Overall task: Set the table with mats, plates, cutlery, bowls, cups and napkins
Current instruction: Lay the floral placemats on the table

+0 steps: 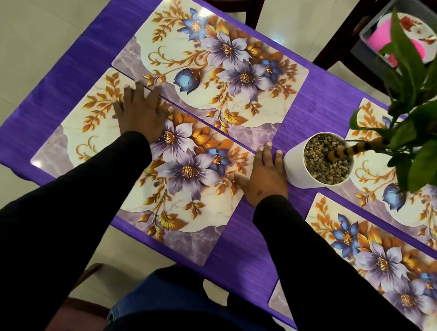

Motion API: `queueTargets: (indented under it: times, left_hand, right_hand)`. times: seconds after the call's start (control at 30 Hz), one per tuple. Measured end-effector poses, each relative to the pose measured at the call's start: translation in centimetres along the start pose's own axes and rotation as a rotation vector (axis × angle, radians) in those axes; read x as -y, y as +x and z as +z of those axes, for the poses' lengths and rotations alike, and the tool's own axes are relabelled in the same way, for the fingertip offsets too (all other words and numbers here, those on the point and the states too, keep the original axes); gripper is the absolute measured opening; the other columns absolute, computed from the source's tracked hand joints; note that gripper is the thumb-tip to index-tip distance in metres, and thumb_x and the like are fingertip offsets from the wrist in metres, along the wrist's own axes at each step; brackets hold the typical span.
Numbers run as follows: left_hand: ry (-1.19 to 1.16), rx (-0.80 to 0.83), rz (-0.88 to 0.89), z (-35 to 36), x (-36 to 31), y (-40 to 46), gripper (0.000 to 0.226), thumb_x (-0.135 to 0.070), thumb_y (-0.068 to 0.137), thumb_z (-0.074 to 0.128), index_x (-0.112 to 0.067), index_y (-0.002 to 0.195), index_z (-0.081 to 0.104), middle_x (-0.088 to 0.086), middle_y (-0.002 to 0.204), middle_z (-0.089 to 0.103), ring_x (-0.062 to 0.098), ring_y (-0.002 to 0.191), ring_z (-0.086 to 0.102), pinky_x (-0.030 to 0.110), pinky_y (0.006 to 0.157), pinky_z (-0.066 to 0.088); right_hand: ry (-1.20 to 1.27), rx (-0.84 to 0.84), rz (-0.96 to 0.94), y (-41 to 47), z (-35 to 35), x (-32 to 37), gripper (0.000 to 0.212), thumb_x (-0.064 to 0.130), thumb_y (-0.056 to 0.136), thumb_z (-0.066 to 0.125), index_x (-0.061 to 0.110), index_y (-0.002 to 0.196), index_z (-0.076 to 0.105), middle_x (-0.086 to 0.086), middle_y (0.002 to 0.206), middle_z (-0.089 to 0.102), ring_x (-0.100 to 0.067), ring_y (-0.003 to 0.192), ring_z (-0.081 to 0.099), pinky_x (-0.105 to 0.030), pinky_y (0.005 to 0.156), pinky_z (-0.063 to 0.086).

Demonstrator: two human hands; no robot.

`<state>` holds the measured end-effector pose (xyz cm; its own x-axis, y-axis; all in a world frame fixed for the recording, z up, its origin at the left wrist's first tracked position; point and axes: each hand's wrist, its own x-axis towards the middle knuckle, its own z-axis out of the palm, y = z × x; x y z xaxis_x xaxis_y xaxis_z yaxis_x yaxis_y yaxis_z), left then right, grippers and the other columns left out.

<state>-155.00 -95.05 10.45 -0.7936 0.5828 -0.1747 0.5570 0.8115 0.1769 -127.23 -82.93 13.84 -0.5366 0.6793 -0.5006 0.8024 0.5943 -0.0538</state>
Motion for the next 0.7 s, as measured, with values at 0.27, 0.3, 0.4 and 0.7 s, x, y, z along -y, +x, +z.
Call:
queueTargets:
  times: [0.27,0.3,0.4,0.7]
  left_hand:
    - [-0.133,0.009,0.249,0.9,-4.8,-7.2,0.065,-0.057,0.099,0.047,-0.029,0.156,0.033,0.016,0.166,0.022,0.038,0.153,0.016,0.061,0.117,0.02]
    - [-0.173,0.014,0.287,1.2,-5.4,-8.5,0.065,-0.058,0.098,0.046,-0.029,0.156,0.034,0.015,0.166,0.021,0.037,0.154,0.016,0.062,0.118,0.02]
    - [-0.237,0.041,0.35,2.0,-7.2,-12.6,0.072,-0.062,0.094,0.037,-0.027,0.156,0.036,0.013,0.166,0.022,0.037,0.153,0.017,0.059,0.12,0.021]
    - [-0.374,0.1,0.607,4.7,-14.2,-23.8,0.061,-0.059,0.094,0.047,-0.025,0.145,0.052,0.022,0.152,0.045,0.044,0.137,0.046,0.059,0.108,0.041]
  right_hand:
    - [0.187,-0.13,-0.042,-2.3,-0.1,0.4,0.083,0.062,0.096,0.039,0.011,0.157,0.014,-0.011,0.166,0.001,-0.035,0.152,-0.004,-0.045,0.123,0.007]
    - [0.236,-0.157,-0.077,-3.0,-0.2,0.4,0.079,0.059,0.096,0.042,0.011,0.155,0.019,-0.012,0.166,0.004,-0.035,0.152,-0.003,-0.045,0.123,0.009]
    - [0.36,-0.204,-0.201,-5.2,-0.2,-0.4,0.069,0.05,0.096,0.052,0.013,0.151,0.033,-0.009,0.164,0.016,-0.031,0.153,0.004,-0.043,0.123,0.014]
    - [0.439,-0.255,-0.071,-13.3,1.4,-9.9,0.054,0.052,0.095,0.053,0.015,0.135,0.058,-0.005,0.141,0.055,-0.023,0.134,0.043,-0.04,0.113,0.036]
